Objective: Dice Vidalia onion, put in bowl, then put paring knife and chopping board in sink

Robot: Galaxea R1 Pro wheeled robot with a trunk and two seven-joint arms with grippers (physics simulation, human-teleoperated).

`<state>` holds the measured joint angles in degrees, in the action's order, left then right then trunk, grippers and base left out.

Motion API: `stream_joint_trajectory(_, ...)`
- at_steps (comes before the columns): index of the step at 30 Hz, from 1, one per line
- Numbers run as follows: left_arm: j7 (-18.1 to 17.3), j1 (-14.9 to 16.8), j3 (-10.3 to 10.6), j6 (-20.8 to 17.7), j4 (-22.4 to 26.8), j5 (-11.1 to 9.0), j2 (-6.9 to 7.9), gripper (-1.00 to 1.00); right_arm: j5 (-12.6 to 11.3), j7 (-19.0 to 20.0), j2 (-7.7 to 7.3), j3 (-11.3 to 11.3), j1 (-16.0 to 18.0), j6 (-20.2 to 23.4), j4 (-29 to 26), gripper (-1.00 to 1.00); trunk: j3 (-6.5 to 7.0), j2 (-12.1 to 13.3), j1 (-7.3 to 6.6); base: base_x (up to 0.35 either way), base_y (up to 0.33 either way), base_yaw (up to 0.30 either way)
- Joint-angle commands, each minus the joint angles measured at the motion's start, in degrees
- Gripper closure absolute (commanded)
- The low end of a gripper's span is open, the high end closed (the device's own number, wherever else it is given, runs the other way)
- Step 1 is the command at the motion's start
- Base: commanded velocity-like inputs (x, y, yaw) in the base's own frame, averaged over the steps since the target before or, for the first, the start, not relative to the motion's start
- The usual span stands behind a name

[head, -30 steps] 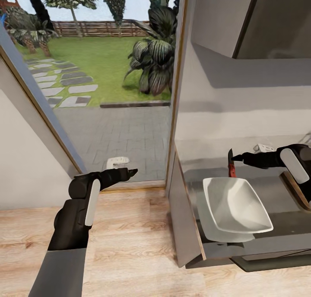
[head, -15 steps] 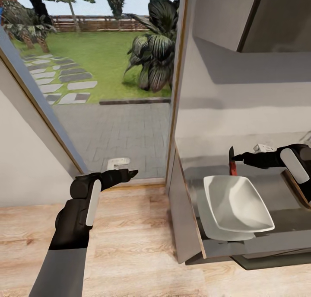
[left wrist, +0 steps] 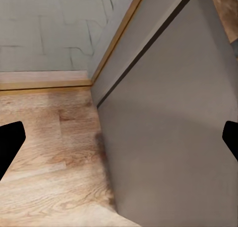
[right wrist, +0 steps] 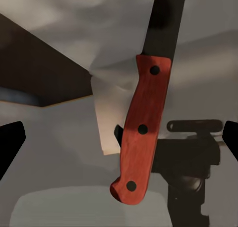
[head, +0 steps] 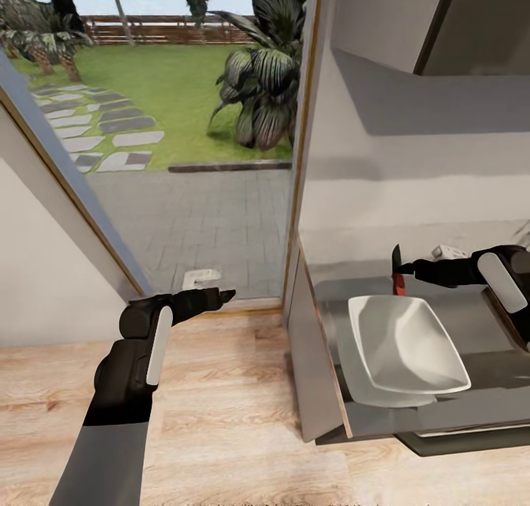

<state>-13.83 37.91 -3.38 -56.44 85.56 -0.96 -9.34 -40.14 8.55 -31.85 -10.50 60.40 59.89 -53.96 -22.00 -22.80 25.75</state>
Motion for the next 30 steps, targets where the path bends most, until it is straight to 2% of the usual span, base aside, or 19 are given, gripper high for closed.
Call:
stream_joint_trajectory(1,-0.15,0.05,-0.14,-0.34,0.04,-0.09,-0.06,-1.00,0.59,0.60,-0.06,-0.13,0.07,0.11,0.00,-1.00,-0.20,-0.12,0.03,0.000,0.000,0.000)
stream_joint_trajectory(30,-0.15,0.05,-0.14,-0.34,0.04,-0.09,-0.06,-1.00,0.59,0.62,-0.06,-0.13,0.07,0.11,0.00,-1.00,-2.92,-0.12,0.03,0.000,0.000,0.000)
